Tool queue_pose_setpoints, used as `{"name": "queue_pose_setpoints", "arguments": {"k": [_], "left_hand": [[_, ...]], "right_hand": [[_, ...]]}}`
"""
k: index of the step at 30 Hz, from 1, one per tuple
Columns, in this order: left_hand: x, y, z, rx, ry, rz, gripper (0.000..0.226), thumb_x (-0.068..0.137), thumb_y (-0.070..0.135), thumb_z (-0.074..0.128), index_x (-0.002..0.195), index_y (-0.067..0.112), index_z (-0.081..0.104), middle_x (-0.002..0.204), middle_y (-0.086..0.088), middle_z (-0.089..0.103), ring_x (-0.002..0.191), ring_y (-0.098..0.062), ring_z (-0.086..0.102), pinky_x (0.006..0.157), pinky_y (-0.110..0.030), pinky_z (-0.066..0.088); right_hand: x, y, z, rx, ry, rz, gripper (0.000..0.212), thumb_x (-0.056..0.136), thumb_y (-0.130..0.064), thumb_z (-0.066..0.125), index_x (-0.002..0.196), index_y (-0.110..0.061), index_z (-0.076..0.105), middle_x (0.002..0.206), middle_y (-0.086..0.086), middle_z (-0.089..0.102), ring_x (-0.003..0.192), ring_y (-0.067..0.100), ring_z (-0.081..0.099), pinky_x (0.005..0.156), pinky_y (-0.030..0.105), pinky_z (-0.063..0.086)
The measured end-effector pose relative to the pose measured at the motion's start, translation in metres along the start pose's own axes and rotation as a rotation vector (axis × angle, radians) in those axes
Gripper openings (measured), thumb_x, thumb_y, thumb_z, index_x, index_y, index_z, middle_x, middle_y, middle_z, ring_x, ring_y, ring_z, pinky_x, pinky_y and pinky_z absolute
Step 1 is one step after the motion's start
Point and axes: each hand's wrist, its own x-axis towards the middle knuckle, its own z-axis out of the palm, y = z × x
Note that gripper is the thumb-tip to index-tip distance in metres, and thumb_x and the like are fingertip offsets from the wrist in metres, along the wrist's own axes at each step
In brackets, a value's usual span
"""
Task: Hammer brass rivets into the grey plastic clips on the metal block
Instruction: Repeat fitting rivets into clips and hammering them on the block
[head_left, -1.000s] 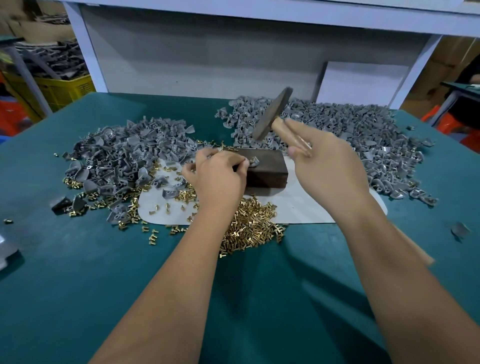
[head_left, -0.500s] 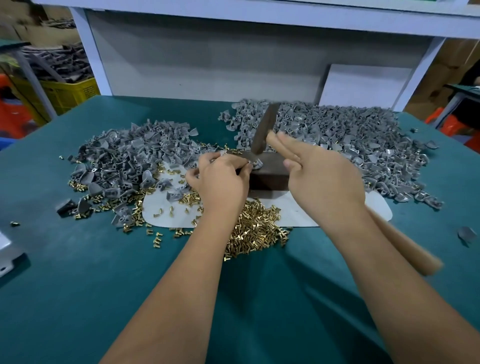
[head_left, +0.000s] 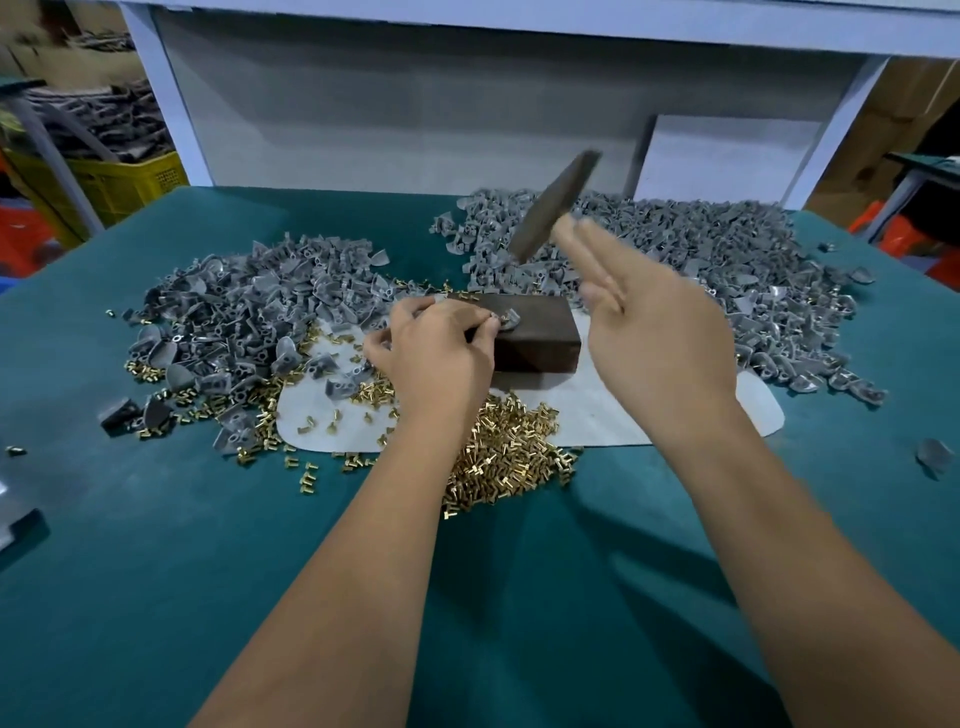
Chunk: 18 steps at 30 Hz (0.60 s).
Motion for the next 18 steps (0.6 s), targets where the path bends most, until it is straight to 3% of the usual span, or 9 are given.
{"name": "queue_pose_setpoints", "arguments": {"k": [2, 4, 8, 12, 18], "left_hand": [[0.002, -0.001, -0.001, -0.004, -0.033, -0.013, 0.011, 0.091, 0.039, 0.066, 0.091, 0.037, 0.077, 0.102, 0.027, 0.067, 0.123, -0.014, 0.037, 0.095, -0.042, 0.014], [0.004, -0.001, -0.002, 0.0, -0.074, -0.026, 0.014, 0.093, 0.041, 0.062, 0.093, 0.039, 0.076, 0.108, 0.029, 0.066, 0.123, -0.011, 0.033, 0.095, -0.041, 0.014], [0.006, -0.001, -0.001, -0.028, -0.099, -0.039, 0.016, 0.094, 0.039, 0.061, 0.094, 0.037, 0.077, 0.111, 0.028, 0.065, 0.123, -0.01, 0.031, 0.089, -0.035, 0.01], [0.006, -0.001, -0.002, -0.069, -0.108, -0.056, 0.017, 0.094, 0.037, 0.061, 0.094, 0.036, 0.077, 0.11, 0.028, 0.065, 0.123, -0.008, 0.031, 0.091, -0.035, 0.011], [0.006, -0.002, -0.004, -0.087, -0.132, -0.05, 0.017, 0.095, 0.038, 0.06, 0.093, 0.037, 0.077, 0.112, 0.027, 0.064, 0.125, -0.009, 0.031, 0.099, -0.042, 0.014]], "right_hand": [[0.009, 0.007, 0.002, 0.075, 0.078, 0.063, 0.047, 0.098, -0.023, 0.047, 0.138, -0.047, 0.04, 0.125, -0.015, 0.062, 0.087, 0.016, 0.062, 0.058, 0.026, 0.036], [0.016, 0.02, 0.007, 0.068, 0.025, 0.14, 0.04, 0.098, -0.019, 0.043, 0.128, -0.044, 0.047, 0.108, -0.009, 0.067, 0.079, 0.017, 0.055, 0.056, 0.028, 0.034], [0.016, 0.05, 0.021, 0.004, -0.082, 0.298, 0.017, 0.096, -0.018, 0.042, 0.106, -0.027, 0.052, 0.08, 0.0, 0.058, 0.072, 0.029, 0.05, 0.051, 0.032, 0.028], [0.008, 0.066, 0.033, -0.096, -0.213, 0.383, 0.023, 0.094, -0.021, 0.046, 0.116, -0.018, 0.054, 0.086, 0.007, 0.059, 0.073, 0.03, 0.046, 0.057, 0.033, 0.032], [0.006, 0.066, 0.036, -0.233, -0.233, 0.348, 0.017, 0.09, -0.02, 0.046, 0.091, -0.015, 0.062, 0.073, 0.006, 0.057, 0.068, 0.032, 0.048, 0.054, 0.028, 0.031]]}}
